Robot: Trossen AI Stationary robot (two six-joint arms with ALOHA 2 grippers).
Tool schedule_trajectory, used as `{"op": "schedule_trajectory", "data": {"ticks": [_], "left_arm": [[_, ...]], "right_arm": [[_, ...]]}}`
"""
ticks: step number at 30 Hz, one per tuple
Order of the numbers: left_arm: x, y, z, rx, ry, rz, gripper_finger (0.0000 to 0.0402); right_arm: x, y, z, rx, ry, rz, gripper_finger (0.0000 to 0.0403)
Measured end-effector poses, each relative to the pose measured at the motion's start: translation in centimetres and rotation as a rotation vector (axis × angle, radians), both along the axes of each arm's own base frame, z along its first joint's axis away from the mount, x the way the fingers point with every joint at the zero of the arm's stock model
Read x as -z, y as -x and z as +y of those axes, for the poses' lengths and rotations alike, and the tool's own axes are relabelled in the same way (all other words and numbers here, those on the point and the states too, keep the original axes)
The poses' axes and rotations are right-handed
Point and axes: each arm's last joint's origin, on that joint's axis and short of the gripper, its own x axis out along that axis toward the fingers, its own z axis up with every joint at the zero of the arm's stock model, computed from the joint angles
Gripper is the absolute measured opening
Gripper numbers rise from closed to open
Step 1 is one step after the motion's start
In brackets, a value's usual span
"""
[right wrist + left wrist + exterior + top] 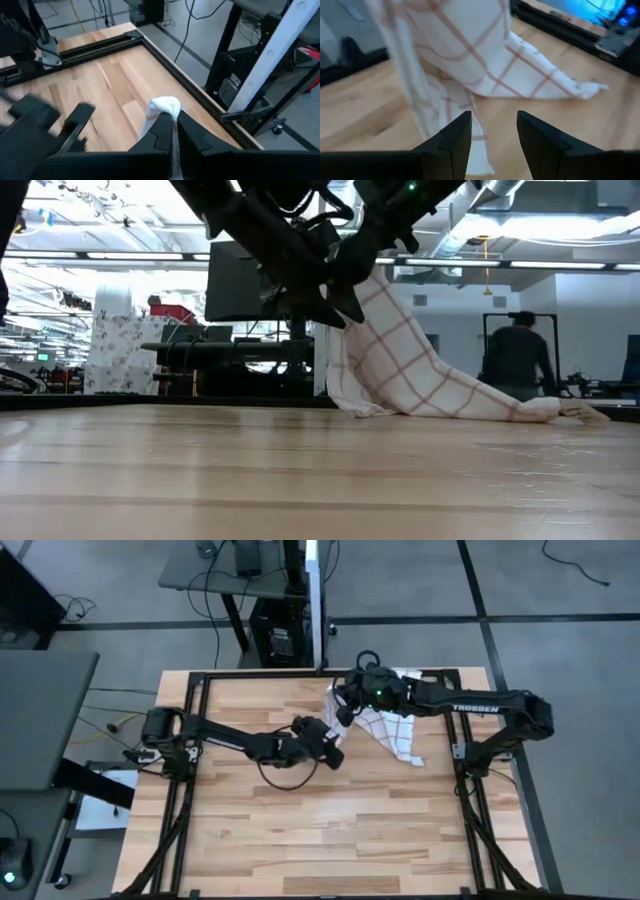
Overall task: Roll towel
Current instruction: Prepare the white towel
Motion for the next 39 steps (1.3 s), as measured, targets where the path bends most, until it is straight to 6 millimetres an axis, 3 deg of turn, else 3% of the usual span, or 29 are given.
{"op": "schedule_trajectory", "data": {"ticks": [8, 17, 22, 28, 33, 39], "left_arm": [[-1.8, 2.1, -0.8, -0.026, 0.067, 0.042, 0.014], [1.2, 3.5, -0.6, -0.111, 0.157, 0.012, 0.014], [1.9, 3.4, 0.0, -0.029, 0.187, -0.071, 0.014], [2.2, 3.6, 1.1, -0.018, 0.111, -0.007, 0.014], [4.5, 2.4, 1.8, -0.013, 0.106, -0.003, 0.014], [5.5, 1.9, 1.9, -0.026, 0.135, -0.021, 0.014]], "right_arm": [[-0.3, 0.4, 0.0, -0.007, 0.019, 0.016, 0.0], [-0.3, 0.4, -0.1, -0.016, 0.038, 0.022, 0.0], [-0.3, 0.4, -0.1, -0.017, 0.04, 0.024, 0.0], [-0.4, 0.4, -0.1, -0.019, 0.043, 0.024, 0.0], [-0.4, 0.4, -0.1, -0.02, 0.043, 0.018, 0.0], [-0.3, 0.4, -0.1, -0.02, 0.042, 0.025, 0.0]]}}
